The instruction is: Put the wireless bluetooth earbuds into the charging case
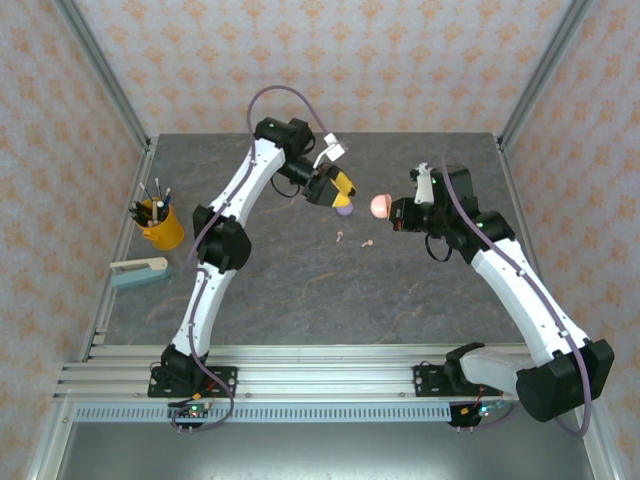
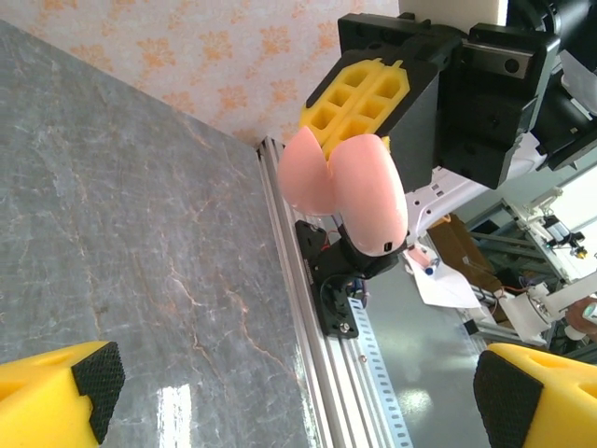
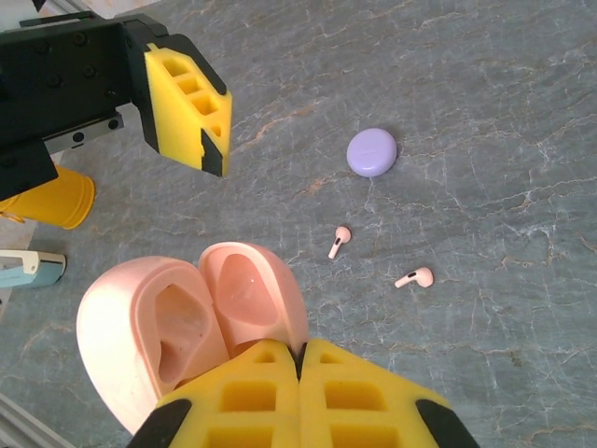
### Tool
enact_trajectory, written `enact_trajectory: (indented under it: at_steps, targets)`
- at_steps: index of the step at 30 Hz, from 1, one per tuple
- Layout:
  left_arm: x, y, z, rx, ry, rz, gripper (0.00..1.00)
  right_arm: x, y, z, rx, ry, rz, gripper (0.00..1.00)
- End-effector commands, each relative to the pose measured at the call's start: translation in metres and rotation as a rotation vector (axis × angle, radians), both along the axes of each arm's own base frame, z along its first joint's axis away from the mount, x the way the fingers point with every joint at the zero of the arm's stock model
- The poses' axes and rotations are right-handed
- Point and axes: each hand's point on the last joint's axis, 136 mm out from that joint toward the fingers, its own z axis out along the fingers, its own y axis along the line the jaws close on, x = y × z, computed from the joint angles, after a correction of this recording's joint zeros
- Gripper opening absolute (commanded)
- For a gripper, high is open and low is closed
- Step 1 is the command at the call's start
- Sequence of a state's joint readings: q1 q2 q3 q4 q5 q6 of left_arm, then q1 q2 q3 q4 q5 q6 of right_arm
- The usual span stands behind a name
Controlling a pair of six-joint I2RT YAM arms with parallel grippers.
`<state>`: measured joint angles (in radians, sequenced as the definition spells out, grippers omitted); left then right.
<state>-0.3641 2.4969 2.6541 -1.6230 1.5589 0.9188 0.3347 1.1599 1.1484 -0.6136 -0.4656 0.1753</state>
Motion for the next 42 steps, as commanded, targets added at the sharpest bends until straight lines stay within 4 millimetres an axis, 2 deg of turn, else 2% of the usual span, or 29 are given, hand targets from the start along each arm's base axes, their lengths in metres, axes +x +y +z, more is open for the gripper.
enact_trajectory:
  at_steps: [1,4,5,6,7,8,9,12,15,18,22,27,29,32,34,39,42]
  targets:
    - [-0.025,0.014,0.053,-0.063,0.090,0.014,0.98,0.002,-0.006,0.002,0.002,-0.013,-0.036,0.00]
    - [-0.030,0.010,0.055,0.072,0.014,0.028,0.98,0.004,-0.004,0.002,0.011,-0.011,-0.034,0.00]
    - [-0.012,0.002,0.039,0.262,-0.041,0.136,0.98,0.005,-0.003,0.002,0.016,-0.011,-0.033,0.00]
    - [0.009,-0.003,0.020,0.485,-0.177,0.311,0.99,0.005,-0.001,0.001,0.021,-0.009,-0.030,0.00]
    - [0.016,-0.005,0.017,0.618,-0.374,0.421,1.00,0.006,-0.001,0.002,0.028,-0.011,-0.031,0.00]
    - [0.014,-0.013,0.029,0.587,-0.455,0.458,1.00,0.007,0.000,0.003,0.034,-0.014,-0.029,0.00]
    - [0.016,-0.015,0.043,0.536,-0.457,0.503,1.00,0.007,0.000,0.004,0.035,-0.017,-0.029,0.00]
    - [0.027,-0.005,0.073,0.480,-0.449,0.621,1.00,0.006,0.000,0.009,0.034,-0.028,-0.028,0.00]
    - [0.040,0.010,0.099,0.467,-0.535,0.794,1.00,0.005,-0.001,0.014,0.029,-0.039,-0.019,0.00]
    - [0.048,0.034,0.122,0.449,-0.602,0.970,1.00,0.004,-0.003,0.018,0.016,-0.053,-0.016,0.00]
    - [0.052,0.076,0.151,0.442,-0.646,1.227,1.00,0.005,-0.005,0.022,0.013,-0.065,-0.015,0.00]
    - [0.055,0.130,0.182,0.409,-0.568,1.509,1.00,0.007,-0.004,0.025,0.014,-0.077,-0.010,0.00]
    - [0.057,0.161,0.189,0.399,-0.500,1.662,1.00,0.009,-0.004,0.026,0.011,-0.079,-0.008,0.00]
    - [0.053,0.211,0.187,0.438,-0.393,1.908,1.00,0.010,-0.003,0.029,0.005,-0.088,0.001,0.00]
    - [0.056,0.215,0.182,0.441,-0.387,1.867,1.00,0.010,-0.002,0.031,0.001,-0.094,0.013,0.00]
    - [0.048,0.191,0.179,0.410,-0.442,1.672,1.00,0.014,0.001,0.032,-0.015,-0.098,0.037,0.00]
    - [0.040,0.186,0.181,0.395,-0.490,1.616,1.00,0.018,0.005,0.031,-0.017,-0.092,0.055,0.00]
